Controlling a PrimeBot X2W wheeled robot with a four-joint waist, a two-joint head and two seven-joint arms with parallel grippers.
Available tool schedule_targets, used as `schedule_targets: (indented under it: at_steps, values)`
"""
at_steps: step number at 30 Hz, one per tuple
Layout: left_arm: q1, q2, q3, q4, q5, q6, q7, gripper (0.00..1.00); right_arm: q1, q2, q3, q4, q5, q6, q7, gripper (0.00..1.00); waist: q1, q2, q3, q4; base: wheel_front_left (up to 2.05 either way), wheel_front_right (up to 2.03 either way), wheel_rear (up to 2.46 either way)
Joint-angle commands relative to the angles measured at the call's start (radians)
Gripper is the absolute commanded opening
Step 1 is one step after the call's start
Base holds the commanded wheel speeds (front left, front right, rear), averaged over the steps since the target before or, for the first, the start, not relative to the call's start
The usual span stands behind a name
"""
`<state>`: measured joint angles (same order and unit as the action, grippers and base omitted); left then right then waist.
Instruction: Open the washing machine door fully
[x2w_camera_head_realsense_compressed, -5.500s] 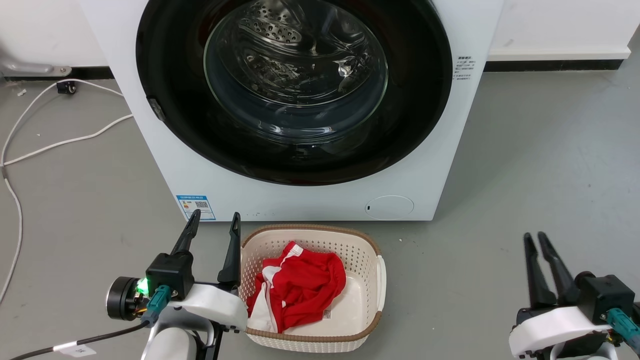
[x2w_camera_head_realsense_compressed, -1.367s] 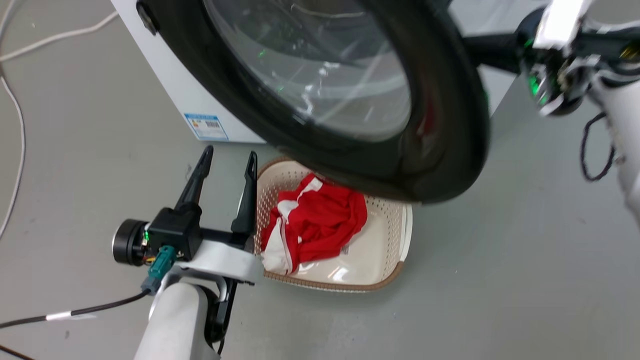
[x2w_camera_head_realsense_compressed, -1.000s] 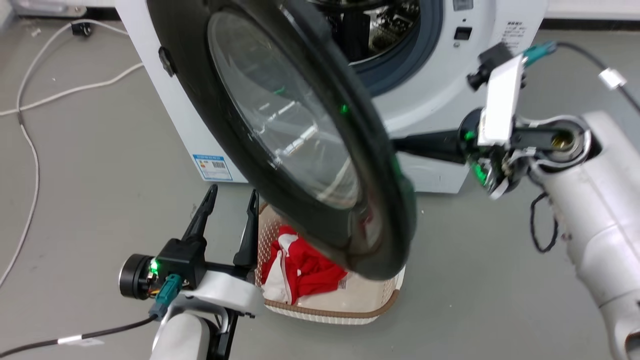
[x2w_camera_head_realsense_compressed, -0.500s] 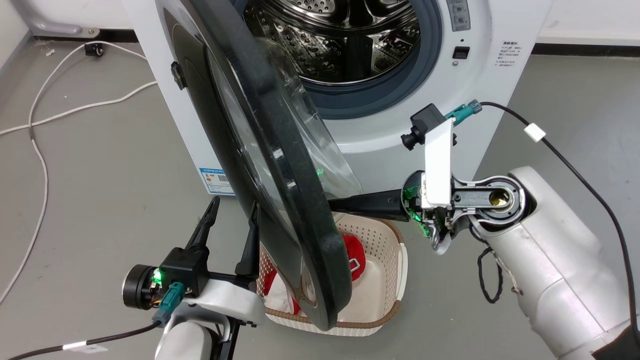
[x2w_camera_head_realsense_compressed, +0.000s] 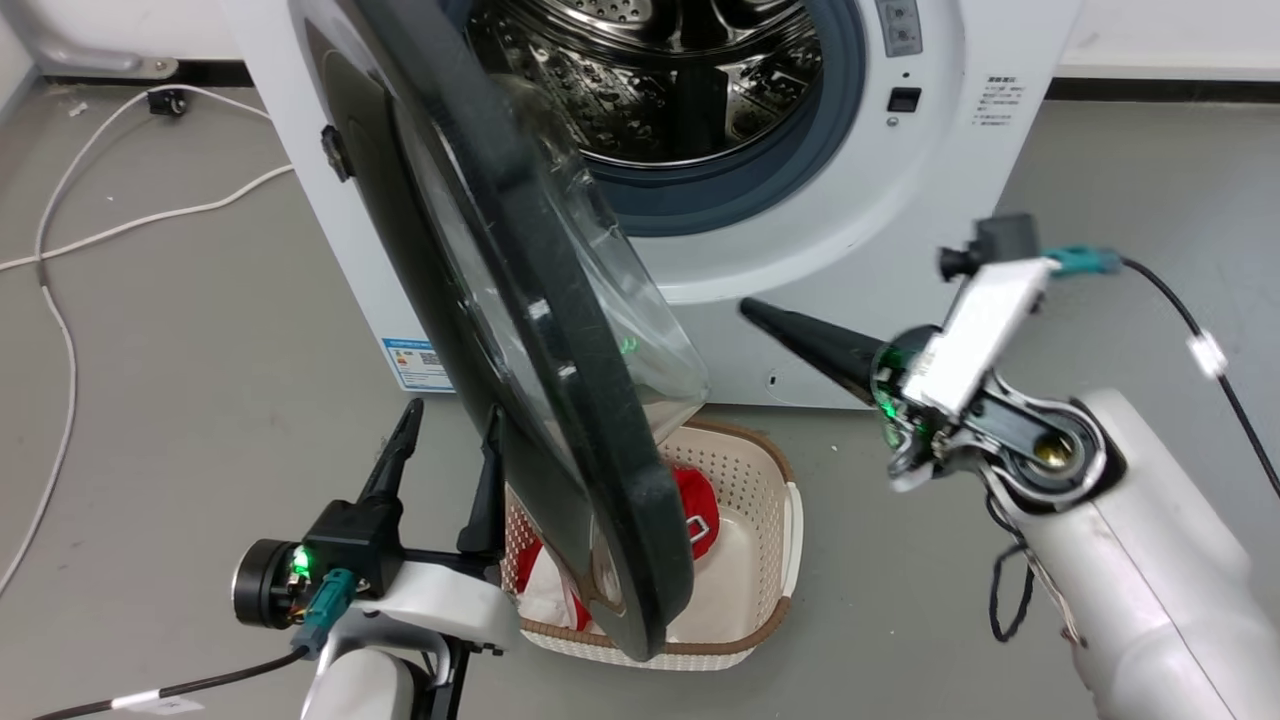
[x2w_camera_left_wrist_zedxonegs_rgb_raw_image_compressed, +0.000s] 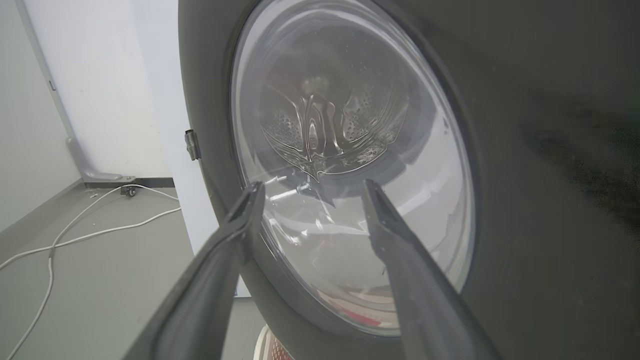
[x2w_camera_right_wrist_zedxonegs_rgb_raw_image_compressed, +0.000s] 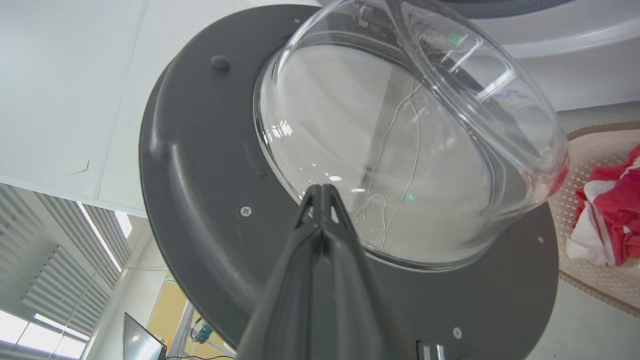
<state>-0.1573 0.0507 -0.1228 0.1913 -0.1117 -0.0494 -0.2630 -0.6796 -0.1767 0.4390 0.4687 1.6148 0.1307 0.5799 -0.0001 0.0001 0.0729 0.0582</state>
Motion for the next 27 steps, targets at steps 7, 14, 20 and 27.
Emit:
schedule_targets:
  at_steps: [7, 14, 20, 27]
  values:
    - [0.012, 0.006, 0.043, -0.006, 0.0, 0.008, -0.002, 1.0, 0.199, -0.058, -0.123, -0.072, -0.022, 0.0, -0.232, 0.0, 0.0001, -0.0001, -0.002, -0.034, 0.0, 0.0, 0.0]
    - [0.029, 0.006, 0.067, -0.006, 0.0, 0.013, -0.002, 1.0, 0.371, -0.089, -0.224, -0.138, -0.05, 0.0, -0.42, 0.31, 0.0001, -0.0001, -0.008, -0.056, 0.0, 0.0, 0.0]
    - [0.025, 0.004, 0.072, 0.0, 0.001, 0.011, -0.002, 1.0, 0.468, -0.083, -0.261, -0.186, -0.16, 0.0, -0.614, 1.0, 0.0001, -0.0001, -0.012, -0.061, 0.0, 0.0, 0.0]
    - [0.029, 0.003, 0.078, 0.004, 0.001, 0.011, -0.002, 1.0, 0.529, -0.073, -0.261, -0.165, -0.398, 0.0, -0.801, 1.0, 0.0001, -0.0001, -0.023, -0.063, 0.0, 0.0, 0.0]
